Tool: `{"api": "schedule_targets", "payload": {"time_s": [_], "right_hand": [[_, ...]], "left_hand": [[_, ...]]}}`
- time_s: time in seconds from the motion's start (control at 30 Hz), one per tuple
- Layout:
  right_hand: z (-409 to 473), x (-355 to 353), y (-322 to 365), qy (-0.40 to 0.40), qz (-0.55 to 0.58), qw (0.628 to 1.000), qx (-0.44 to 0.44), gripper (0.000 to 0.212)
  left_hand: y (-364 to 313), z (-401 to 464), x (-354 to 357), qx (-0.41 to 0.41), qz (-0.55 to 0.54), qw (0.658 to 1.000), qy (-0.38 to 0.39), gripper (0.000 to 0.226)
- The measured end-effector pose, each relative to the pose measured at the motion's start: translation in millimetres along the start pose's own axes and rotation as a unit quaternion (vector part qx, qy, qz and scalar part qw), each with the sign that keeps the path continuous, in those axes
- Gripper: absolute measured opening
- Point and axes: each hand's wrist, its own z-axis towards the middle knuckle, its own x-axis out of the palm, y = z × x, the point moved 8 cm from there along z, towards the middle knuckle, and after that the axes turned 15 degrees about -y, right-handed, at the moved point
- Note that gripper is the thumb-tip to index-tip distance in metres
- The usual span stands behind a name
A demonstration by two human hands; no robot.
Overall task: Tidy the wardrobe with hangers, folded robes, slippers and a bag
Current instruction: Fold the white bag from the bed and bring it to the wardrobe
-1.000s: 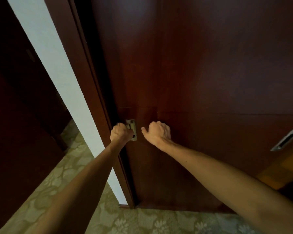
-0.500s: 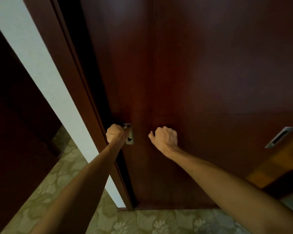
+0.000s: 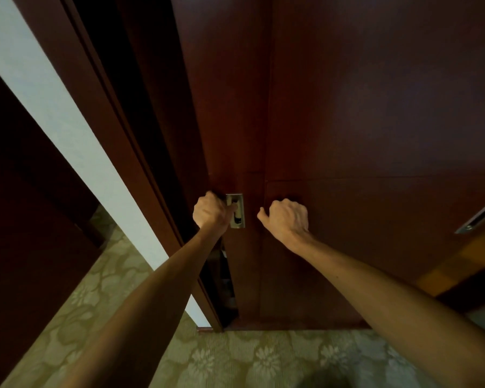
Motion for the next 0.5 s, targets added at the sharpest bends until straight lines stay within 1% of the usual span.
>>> {"api": "schedule_targets", "payload": {"time_s": [0.23,0.5], "right_hand": [[-4.5,-6.5,-43.9,0.0,0.011,1.0,0.027,0.054],[-8.9,-11.6,-110.9,0.003,0.024,0.998,0.051,0.051]], "left_hand": [[-48.9,-31.3,16.0,0.064,0.001,0.998,0.0,0.039],[-100.2,-66.7,33.9,0.103,0.015,0.994,-0.015,0.043]]}}
